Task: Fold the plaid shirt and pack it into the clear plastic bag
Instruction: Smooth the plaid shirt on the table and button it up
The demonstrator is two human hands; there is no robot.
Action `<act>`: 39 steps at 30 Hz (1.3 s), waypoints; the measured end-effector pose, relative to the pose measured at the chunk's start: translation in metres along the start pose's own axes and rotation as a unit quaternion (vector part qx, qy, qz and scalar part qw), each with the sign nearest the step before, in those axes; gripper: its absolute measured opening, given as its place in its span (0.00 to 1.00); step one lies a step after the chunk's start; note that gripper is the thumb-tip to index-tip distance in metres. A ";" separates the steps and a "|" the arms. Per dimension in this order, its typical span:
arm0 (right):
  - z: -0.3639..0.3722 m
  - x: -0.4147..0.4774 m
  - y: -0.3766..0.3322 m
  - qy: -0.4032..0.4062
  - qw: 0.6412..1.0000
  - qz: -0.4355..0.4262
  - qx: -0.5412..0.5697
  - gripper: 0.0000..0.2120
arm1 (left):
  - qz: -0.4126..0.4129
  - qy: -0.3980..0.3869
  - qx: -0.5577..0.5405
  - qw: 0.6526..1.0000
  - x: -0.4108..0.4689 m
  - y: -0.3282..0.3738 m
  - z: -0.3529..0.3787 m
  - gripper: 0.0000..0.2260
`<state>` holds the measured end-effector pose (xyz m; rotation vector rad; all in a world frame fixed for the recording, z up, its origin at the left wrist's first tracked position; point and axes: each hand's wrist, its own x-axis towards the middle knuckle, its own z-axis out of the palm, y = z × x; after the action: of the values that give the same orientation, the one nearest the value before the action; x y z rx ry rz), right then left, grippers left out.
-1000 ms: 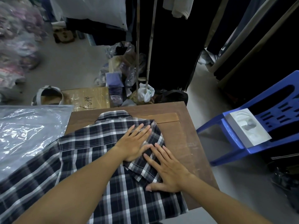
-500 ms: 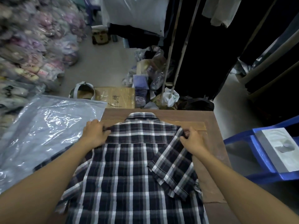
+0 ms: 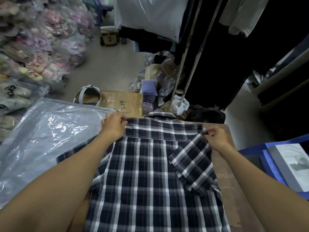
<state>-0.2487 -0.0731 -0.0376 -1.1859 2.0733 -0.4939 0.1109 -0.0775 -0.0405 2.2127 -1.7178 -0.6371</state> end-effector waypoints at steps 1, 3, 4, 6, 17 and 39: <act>0.004 0.000 0.001 -0.013 0.999 -0.002 -0.043 0.13 | 0.000 -0.013 0.019 1.000 -0.002 -0.004 0.001 0.13; 0.018 -0.007 -0.003 -0.008 0.986 -0.041 -0.164 0.23 | -0.014 -0.024 0.043 0.999 -0.007 -0.021 -0.002 0.19; 0.026 -0.015 -0.010 0.011 0.974 -0.089 -0.208 0.26 | -0.026 -0.019 0.044 0.998 -0.009 -0.030 -0.005 0.21; 0.051 -0.038 -0.035 0.010 0.943 -0.224 -0.245 0.30 | -0.056 -0.007 0.047 0.997 -0.016 -0.054 -0.017 0.23; 0.197 -0.129 -0.108 -0.267 0.759 -0.416 -0.424 0.71 | -0.187 -0.094 -0.068 0.975 -0.067 -0.164 -0.072 0.09; 0.181 -0.122 -0.108 -0.308 0.819 -0.371 -0.311 0.71 | -0.050 -0.207 -0.270 0.939 -0.086 -0.024 -0.098 0.05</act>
<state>-0.0114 -0.0218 -0.0502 -2.2010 1.1519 0.2772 0.1621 0.0057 0.0482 1.8596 -1.3622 -1.4859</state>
